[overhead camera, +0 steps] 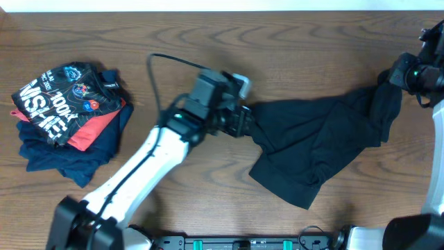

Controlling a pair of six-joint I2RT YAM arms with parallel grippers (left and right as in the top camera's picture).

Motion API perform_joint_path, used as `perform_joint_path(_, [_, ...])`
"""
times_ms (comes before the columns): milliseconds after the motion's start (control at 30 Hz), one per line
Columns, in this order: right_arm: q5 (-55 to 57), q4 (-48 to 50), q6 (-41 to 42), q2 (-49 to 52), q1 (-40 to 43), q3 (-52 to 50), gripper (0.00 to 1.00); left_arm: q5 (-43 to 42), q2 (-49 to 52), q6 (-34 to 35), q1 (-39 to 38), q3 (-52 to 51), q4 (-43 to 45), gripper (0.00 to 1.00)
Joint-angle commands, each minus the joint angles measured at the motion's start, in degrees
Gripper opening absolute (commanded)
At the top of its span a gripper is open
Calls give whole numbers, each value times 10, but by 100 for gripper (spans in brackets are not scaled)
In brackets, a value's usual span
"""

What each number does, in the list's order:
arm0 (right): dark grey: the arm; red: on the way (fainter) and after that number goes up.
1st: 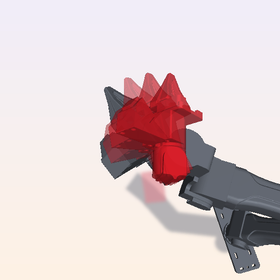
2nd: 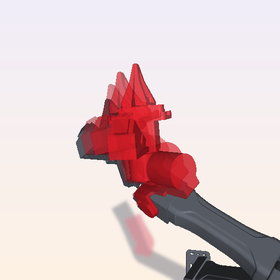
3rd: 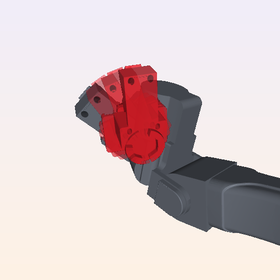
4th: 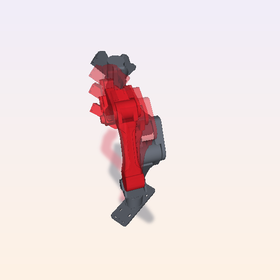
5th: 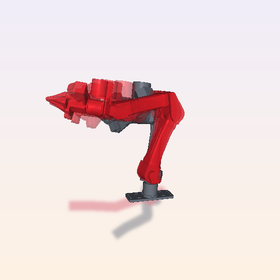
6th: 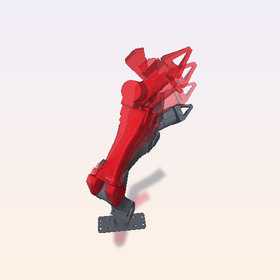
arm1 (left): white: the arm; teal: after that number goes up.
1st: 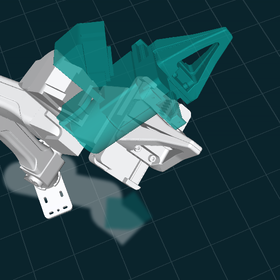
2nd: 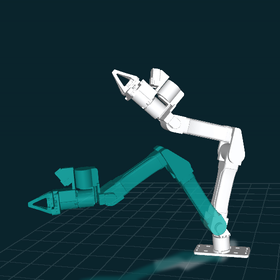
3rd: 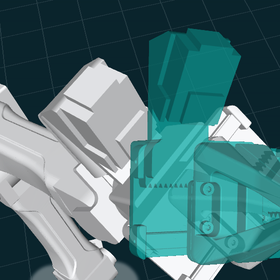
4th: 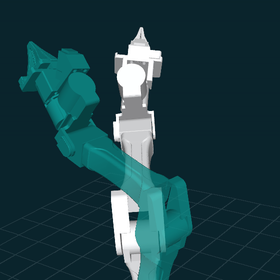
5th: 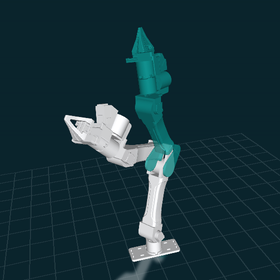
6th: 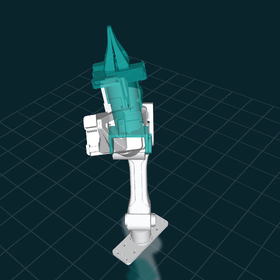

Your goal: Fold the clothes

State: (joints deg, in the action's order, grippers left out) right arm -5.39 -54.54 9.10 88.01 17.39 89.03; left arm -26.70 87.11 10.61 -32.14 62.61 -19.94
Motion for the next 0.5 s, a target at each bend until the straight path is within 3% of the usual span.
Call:
perform_joint_path(0, [-4,-5,-9,-28,2,5,7,-7,58,49,-25,10,-17,55])
perform_joint_path(267, [-4,-20,-9,-30,2,5,11,8,181,99,-32,10,34,68])
perform_joint_path(367, [-4,-21,-9,-30,2,5,11,8,211,98,-32,10,84,67])
perform_joint_path(400, [-4,-21,-9,-30,2,5,11,11,218,98,-31,10,101,56])
perform_joint_path(467, [-4,-22,-9,-30,2,5,11,45,227,99,-25,10,126,6])
